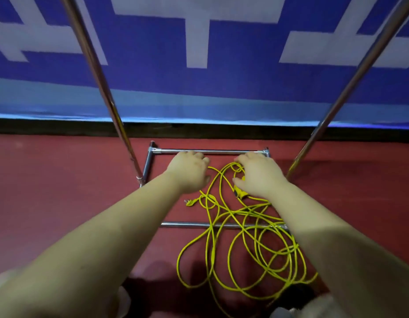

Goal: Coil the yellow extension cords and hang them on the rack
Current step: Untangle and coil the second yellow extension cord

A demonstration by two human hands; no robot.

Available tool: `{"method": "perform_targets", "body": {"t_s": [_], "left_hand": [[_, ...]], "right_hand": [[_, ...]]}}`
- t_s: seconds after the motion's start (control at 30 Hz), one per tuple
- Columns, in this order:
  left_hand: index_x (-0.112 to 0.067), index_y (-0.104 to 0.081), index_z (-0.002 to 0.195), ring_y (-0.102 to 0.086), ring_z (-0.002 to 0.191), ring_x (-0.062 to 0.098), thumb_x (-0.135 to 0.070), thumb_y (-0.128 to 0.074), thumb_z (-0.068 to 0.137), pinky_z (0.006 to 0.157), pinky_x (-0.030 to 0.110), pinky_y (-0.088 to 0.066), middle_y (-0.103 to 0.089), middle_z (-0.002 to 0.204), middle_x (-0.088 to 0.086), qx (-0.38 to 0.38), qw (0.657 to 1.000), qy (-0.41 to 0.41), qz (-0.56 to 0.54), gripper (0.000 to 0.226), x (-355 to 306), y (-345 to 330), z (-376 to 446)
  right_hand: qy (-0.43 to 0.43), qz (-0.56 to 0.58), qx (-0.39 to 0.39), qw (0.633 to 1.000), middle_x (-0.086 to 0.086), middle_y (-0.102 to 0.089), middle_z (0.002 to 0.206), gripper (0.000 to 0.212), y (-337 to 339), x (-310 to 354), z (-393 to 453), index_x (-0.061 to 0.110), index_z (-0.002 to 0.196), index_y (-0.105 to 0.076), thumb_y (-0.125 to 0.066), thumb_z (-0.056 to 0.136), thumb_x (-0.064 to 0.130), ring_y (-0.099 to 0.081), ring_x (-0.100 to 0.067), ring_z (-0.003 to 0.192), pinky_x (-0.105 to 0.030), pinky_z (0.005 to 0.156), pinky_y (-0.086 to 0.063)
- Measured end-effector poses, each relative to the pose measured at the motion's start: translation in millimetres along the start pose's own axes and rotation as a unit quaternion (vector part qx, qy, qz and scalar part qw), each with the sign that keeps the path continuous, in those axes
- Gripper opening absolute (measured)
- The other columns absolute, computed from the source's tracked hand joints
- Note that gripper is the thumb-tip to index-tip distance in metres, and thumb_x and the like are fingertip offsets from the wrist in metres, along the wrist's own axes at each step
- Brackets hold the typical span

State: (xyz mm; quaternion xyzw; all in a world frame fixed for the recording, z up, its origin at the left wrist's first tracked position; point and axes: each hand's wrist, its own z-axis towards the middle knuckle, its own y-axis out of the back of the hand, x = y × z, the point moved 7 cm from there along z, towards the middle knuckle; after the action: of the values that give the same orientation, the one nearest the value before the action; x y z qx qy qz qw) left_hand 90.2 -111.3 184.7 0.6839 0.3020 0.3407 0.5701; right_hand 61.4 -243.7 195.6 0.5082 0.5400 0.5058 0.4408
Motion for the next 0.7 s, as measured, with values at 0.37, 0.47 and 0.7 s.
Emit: {"method": "perform_targets", "body": {"t_s": [0.37, 0.47, 0.7], "left_hand": [[-0.015, -0.044, 0.134, -0.046, 0.124, 0.027, -0.049, -0.041, 0.094, 0.100, 0.035, -0.035, -0.050, 0.135, 0.008, 0.077, 0.996, -0.032, -0.009, 0.053, 4.2, -114.1, 121.0], [-0.016, -0.044, 0.135, -0.046, 0.125, 0.027, -0.049, -0.041, 0.094, 0.100, 0.034, -0.035, -0.050, 0.136, 0.007, 0.101, 0.994, -0.022, -0.026, 0.053, 12.5, -154.0, 139.5], [-0.019, -0.046, 0.134, -0.046, 0.125, 0.026, -0.051, -0.041, 0.093, 0.100, 0.034, -0.035, -0.052, 0.135, 0.006, 0.210, 0.976, 0.006, -0.056, 0.052, 29.6, -265.8, 135.8]], "right_hand": [[-0.051, 0.010, 0.086, 0.995, -0.004, -0.048, 0.133, 0.057, -117.8, -74.4, 102.1, 0.022, 0.134, -0.044, -0.057, 0.083, 0.044, -0.042, -0.026, 0.125, -0.037, 0.103, -0.035], [-0.059, 0.011, 0.114, 0.992, -0.005, -0.048, 0.132, 0.055, -153.8, -84.9, 123.6, 0.022, 0.132, -0.045, -0.057, 0.083, 0.042, -0.042, -0.026, 0.125, -0.037, 0.103, -0.034], [-0.007, 0.022, 0.156, 0.988, -0.007, -0.050, 0.128, 0.051, -240.8, -53.4, 152.2, 0.017, 0.129, -0.048, -0.056, 0.084, 0.041, -0.044, -0.026, 0.124, -0.038, 0.101, -0.037]]}}
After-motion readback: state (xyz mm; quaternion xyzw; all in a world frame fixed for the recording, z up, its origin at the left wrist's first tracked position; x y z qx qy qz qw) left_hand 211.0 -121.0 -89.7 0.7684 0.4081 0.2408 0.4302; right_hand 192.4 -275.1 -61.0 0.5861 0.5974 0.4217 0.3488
